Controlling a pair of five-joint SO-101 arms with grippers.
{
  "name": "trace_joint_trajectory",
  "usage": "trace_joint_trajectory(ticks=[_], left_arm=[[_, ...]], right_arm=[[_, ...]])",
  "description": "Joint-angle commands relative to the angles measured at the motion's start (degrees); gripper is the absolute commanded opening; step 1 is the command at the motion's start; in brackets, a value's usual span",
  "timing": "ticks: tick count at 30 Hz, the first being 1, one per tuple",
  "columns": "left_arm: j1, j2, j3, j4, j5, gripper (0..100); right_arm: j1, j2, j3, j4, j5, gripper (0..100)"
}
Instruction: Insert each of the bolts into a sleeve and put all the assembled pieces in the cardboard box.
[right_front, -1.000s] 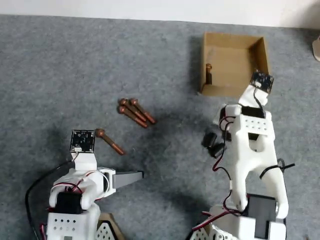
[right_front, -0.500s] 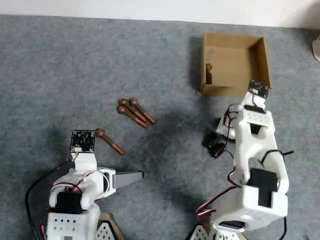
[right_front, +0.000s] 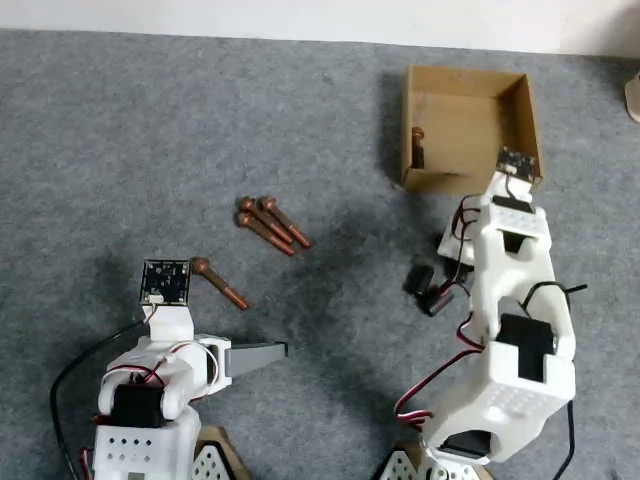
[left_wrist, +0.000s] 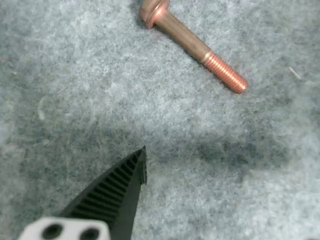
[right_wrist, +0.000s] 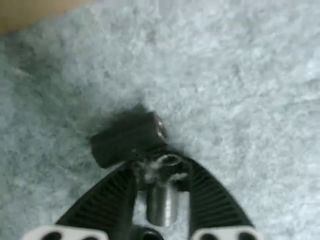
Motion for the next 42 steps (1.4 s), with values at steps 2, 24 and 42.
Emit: trace_joint_trajectory(ticks=[2, 24, 42], left_arm=[[-0.6, 0.0, 1.1, 0.4, -0.3, 57], [-1.9, 0.5, -7.5, -4.1, 4.0, 43], [-5.2, 0.6, -9.5, -6.2, 8.6, 15]], right_arm=[[-0.3, -0.7, -2.9, 8.6, 0.6, 0.2], [-13.3, -27.3, -2.1, 35.3, -8.5, 0.5], [-20.4, -33.0, 24.8, 8.4, -18.4, 0.5]])
